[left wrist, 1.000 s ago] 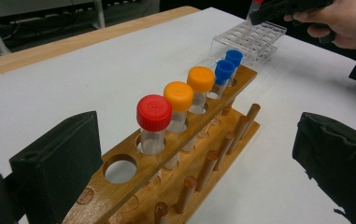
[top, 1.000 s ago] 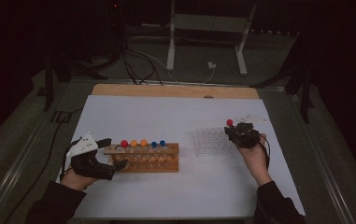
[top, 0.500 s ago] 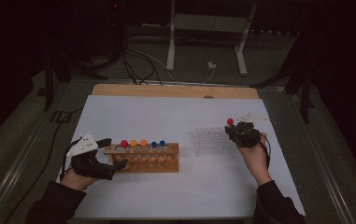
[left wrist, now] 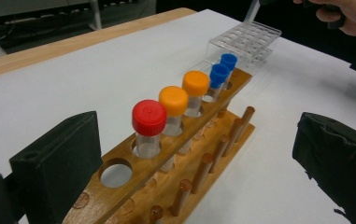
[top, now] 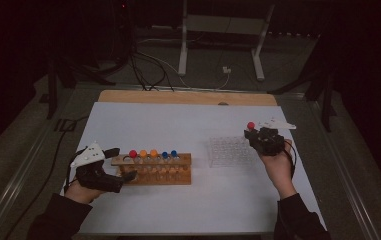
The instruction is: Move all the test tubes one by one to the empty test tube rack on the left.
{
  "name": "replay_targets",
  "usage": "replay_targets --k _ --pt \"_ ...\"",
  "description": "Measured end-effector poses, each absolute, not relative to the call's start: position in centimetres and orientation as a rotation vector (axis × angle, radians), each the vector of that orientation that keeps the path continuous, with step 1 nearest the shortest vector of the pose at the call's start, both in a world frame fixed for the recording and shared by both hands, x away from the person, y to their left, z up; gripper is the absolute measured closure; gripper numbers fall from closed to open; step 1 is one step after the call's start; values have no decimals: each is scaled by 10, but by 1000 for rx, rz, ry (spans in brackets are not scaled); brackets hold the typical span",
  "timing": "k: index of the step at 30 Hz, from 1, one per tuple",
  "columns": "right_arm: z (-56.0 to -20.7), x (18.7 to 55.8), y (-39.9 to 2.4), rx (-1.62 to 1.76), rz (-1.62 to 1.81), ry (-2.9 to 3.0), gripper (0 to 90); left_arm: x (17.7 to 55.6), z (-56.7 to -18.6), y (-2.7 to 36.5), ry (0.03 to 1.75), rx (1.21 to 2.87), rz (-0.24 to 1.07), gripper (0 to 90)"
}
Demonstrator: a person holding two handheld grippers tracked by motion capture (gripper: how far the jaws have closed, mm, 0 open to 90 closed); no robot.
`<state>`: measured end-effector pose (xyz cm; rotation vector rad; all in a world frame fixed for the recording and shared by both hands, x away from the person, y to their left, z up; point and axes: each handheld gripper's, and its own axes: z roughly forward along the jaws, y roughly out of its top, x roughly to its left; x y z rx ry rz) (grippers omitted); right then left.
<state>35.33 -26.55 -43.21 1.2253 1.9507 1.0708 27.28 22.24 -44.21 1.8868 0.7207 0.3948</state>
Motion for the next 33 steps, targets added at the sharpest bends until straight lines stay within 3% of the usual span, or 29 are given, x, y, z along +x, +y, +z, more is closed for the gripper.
replay_targets --k 14,33 --pt "-407 331 -255 1129 1125 1973 747 274 -438 218 721 1907 389 21" --pt "-415 305 -212 973 1164 2124 747 271 -425 204 658 1910 376 21"
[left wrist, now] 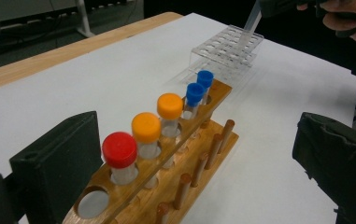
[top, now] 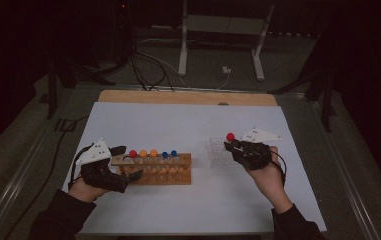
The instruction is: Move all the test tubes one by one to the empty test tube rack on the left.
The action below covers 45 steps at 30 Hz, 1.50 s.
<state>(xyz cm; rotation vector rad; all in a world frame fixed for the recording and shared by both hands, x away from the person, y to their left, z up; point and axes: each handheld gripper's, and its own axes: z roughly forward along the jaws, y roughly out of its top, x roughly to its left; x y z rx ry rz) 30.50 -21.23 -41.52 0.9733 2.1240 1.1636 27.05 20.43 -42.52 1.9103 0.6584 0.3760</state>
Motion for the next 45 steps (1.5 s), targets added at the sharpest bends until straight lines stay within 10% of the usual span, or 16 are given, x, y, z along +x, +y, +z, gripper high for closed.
replay_targets --k 30,45 --pt "-447 259 -156 763 1199 2394 747 267 -417 147 481 1939 304 25" --pt "-449 251 -150 726 1204 2426 747 270 -417 101 357 1952 226 192"
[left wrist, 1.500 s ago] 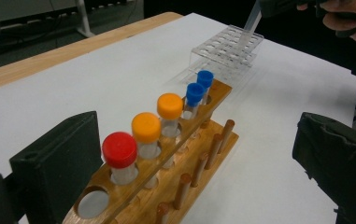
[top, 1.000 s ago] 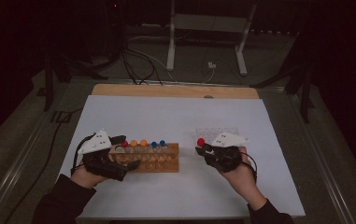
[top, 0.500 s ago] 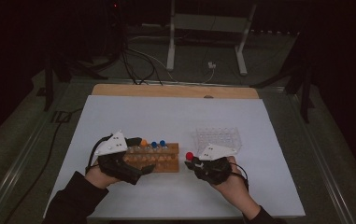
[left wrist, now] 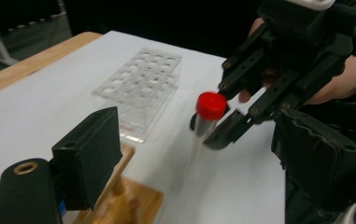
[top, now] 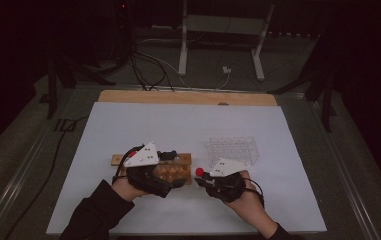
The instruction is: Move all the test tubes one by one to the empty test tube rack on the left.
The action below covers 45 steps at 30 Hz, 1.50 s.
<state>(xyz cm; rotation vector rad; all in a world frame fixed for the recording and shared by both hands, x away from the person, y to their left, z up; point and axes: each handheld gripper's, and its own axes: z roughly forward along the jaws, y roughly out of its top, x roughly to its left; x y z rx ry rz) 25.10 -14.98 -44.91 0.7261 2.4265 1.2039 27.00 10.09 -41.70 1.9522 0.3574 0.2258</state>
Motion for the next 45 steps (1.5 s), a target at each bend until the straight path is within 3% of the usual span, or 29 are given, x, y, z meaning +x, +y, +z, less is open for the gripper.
replay_targets --k 11,26,36,45 --pt "-448 250 -152 725 1215 2425 747 275 -421 71 297 1956 231 439" --pt "-446 250 -155 734 1234 2418 746 279 -429 52 238 1990 249 705" --pt "-445 252 -157 735 1252 2406 733 279 -426 51 239 1987 271 721" --pt "-442 253 -168 752 1256 2341 545 282 -413 66 290 1953 324 721"
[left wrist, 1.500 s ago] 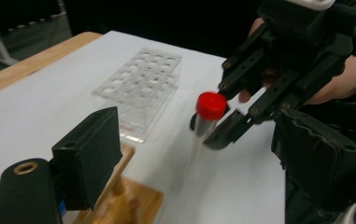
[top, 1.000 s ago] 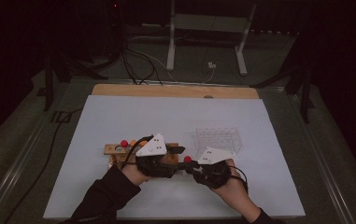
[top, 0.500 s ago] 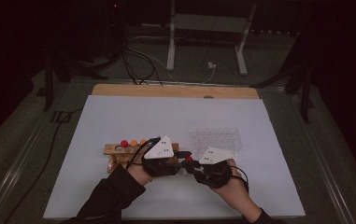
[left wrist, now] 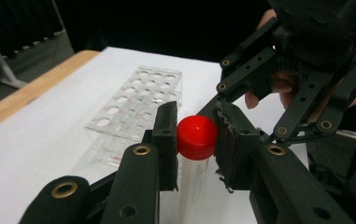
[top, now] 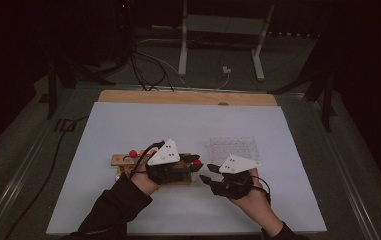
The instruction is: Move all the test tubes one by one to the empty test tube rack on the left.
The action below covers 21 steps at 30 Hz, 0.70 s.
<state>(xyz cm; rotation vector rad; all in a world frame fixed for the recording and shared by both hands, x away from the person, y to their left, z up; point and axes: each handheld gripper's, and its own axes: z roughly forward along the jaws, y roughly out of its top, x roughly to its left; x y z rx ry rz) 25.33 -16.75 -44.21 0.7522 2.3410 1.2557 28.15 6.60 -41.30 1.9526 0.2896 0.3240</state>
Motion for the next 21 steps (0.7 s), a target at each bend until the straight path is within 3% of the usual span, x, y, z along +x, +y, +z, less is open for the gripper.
replay_targets --k 7,14,21 --pt "-441 257 -174 786 1296 2330 377 282 -401 84 324 1925 361 722" --pt "-443 261 -176 825 1284 2324 142 281 -391 104 366 1895 401 722" --pt "-442 263 -178 866 1285 2296 16 278 -383 126 405 1879 451 721"
